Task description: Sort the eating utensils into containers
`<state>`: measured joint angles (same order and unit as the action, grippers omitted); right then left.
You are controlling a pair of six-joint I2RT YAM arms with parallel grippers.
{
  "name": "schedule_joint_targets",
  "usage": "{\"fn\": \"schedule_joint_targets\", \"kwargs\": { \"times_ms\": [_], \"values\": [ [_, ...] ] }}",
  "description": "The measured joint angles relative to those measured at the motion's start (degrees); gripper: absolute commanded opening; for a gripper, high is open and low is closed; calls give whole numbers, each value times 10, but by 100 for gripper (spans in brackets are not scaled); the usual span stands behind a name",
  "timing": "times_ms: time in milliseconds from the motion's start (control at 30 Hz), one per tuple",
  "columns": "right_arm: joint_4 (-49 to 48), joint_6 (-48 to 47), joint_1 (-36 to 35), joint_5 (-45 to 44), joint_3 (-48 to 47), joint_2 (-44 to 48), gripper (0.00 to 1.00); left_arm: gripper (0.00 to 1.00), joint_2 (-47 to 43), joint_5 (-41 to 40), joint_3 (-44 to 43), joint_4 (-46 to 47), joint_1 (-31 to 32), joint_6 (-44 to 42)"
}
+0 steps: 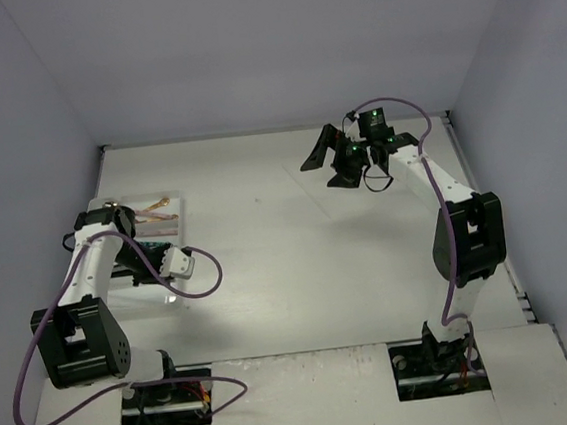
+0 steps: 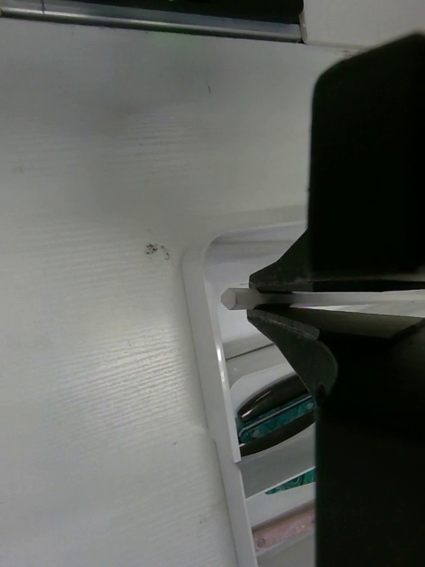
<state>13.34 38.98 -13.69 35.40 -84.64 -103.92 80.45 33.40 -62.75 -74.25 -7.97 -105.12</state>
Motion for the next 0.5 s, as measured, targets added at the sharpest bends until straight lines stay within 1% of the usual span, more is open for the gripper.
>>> {"fn": "schedule_joint_targets", "kwargs": {
  "times_ms": [100, 267, 500],
  "values": [
    [0, 0, 0, 0, 0, 0, 100, 0, 17, -4, -3, 7, -11, -16],
    [0, 0, -2, -1, 0, 0, 100, 0, 22, -14, -2, 16, -20, -35],
    [0, 0, -2, -10, 0, 0, 100, 0, 43, -34, -2, 24, -34, -41]
  ]
}}
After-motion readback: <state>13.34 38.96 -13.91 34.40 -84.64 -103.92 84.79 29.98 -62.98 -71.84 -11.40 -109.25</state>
